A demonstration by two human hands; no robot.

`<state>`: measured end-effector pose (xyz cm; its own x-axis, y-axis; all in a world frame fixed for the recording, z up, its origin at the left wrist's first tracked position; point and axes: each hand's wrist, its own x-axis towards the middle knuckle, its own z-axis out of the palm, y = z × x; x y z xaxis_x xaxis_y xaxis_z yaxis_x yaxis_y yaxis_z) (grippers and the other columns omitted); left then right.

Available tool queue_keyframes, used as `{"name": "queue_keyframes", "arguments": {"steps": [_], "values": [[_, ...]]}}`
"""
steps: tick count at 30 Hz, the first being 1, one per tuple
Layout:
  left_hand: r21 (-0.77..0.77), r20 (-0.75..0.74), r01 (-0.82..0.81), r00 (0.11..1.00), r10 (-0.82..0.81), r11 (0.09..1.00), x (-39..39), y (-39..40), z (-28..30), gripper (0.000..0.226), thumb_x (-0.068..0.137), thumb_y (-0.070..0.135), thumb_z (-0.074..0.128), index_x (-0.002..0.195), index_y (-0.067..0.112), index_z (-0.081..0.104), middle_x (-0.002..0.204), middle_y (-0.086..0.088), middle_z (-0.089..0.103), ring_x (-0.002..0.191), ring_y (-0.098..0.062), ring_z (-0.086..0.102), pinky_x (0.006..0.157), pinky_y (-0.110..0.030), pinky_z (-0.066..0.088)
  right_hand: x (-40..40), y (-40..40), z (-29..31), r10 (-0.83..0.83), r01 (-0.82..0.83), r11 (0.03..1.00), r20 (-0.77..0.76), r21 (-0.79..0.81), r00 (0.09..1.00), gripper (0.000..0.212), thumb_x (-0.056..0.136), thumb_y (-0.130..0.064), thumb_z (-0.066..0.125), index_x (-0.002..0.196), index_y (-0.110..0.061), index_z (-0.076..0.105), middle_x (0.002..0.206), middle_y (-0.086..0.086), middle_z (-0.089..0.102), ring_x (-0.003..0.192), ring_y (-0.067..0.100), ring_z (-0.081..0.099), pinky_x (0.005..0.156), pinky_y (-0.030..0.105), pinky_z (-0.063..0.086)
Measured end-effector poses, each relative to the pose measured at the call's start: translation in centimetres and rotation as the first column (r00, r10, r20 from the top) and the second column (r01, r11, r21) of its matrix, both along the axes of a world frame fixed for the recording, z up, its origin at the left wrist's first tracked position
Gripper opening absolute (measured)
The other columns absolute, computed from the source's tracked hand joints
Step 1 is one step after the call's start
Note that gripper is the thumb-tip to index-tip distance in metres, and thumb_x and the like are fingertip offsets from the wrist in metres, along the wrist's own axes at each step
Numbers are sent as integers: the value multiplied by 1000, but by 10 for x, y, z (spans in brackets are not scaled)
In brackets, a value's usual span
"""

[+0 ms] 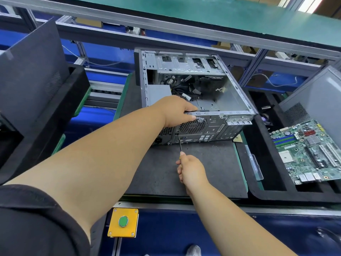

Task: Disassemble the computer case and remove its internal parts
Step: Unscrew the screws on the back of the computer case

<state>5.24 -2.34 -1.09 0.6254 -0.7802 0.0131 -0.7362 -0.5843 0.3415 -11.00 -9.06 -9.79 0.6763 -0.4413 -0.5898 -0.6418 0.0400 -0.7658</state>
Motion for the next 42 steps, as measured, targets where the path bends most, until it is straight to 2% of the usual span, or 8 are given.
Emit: {"name": "queue_keyframes", "arguments": {"steps": [3, 13, 19, 22, 24, 27, 34, 42], "values": [[-7, -10, -3, 1000, 2, 1000, 0, 0, 0, 41, 96, 46, 50, 135, 36, 55, 129, 4, 63, 122, -22, 52, 94, -32, 39, 1, -3, 0, 53, -54, 998, -10, -42, 999, 39, 105, -38, 38, 79, -13, 55, 56, 1, 53, 41, 14, 43, 47, 26, 35], [4, -4, -10, 1000, 10, 1000, 1, -1, -1, 45, 96, 47, 50, 139, 34, 52, 134, 4, 59, 124, -20, 50, 91, -27, 35, 2, -2, -3, -106, 101, 972, 9, 210, 994, 28, 89, -37, 70, 83, -14, 54, 56, 1, 58, 45, 10, 52, 43, 23, 43], [-4, -13, -10, 1000, 10, 1000, 0, -1, 0, 43, 96, 46, 51, 137, 34, 54, 131, 4, 61, 122, -21, 51, 95, -30, 38, -3, -7, -3, -25, 31, 987, 35, -160, 999, 36, 87, -36, 71, 77, -17, 41, 74, 6, 55, 61, 19, 45, 59, 30, 40], [-14, -20, -12, 1000, 11, 1000, 0, 0, 0, 41, 96, 45, 52, 135, 34, 56, 130, 5, 62, 121, -20, 52, 94, -30, 38, -4, -10, 6, -50, 51, 989, -11, 139, 999, 33, 94, -43, 60, 90, -10, 59, 73, 7, 59, 56, 17, 46, 57, 29, 38], [-15, -23, -14, 1000, 13, 1000, -1, 0, 0, 41, 96, 46, 52, 135, 34, 56, 131, 5, 62, 122, -20, 52, 92, -28, 37, -6, -14, 10, -115, 116, 891, -31, 440, 993, 42, 101, -40, 46, 94, -3, 66, 67, 8, 61, 51, 14, 45, 54, 26, 39], [-13, -27, -9, 1000, 9, 1000, -1, 0, 1, 42, 96, 45, 52, 136, 33, 55, 132, 3, 61, 122, -21, 52, 95, -30, 39, -12, -19, 9, -174, 156, 760, -35, 631, 984, 43, 104, -30, 36, 97, -1, 66, 69, 8, 64, 54, 15, 48, 55, 24, 42], [-7, -27, -11, 1000, 11, 1000, -1, 0, 2, 41, 96, 46, 52, 135, 34, 56, 129, 3, 63, 119, -22, 54, 95, -34, 42, -14, -13, 0, -236, 203, 702, -46, 682, 971, 37, 102, -36, 48, 97, -6, 69, 76, 5, 69, 53, 11, 55, 46, 22, 48], [-18, -30, -12, 999, 11, 1000, -1, 1, 2, 40, 95, 46, 53, 133, 34, 58, 127, 3, 64, 118, -21, 55, 94, -32, 41, -10, -12, -7, -295, 265, 808, -27, 526, 955, 18, 86, -26, 75, 88, -11, 65, 69, 1, 68, 47, 9, 55, 44, 22, 46]]}}
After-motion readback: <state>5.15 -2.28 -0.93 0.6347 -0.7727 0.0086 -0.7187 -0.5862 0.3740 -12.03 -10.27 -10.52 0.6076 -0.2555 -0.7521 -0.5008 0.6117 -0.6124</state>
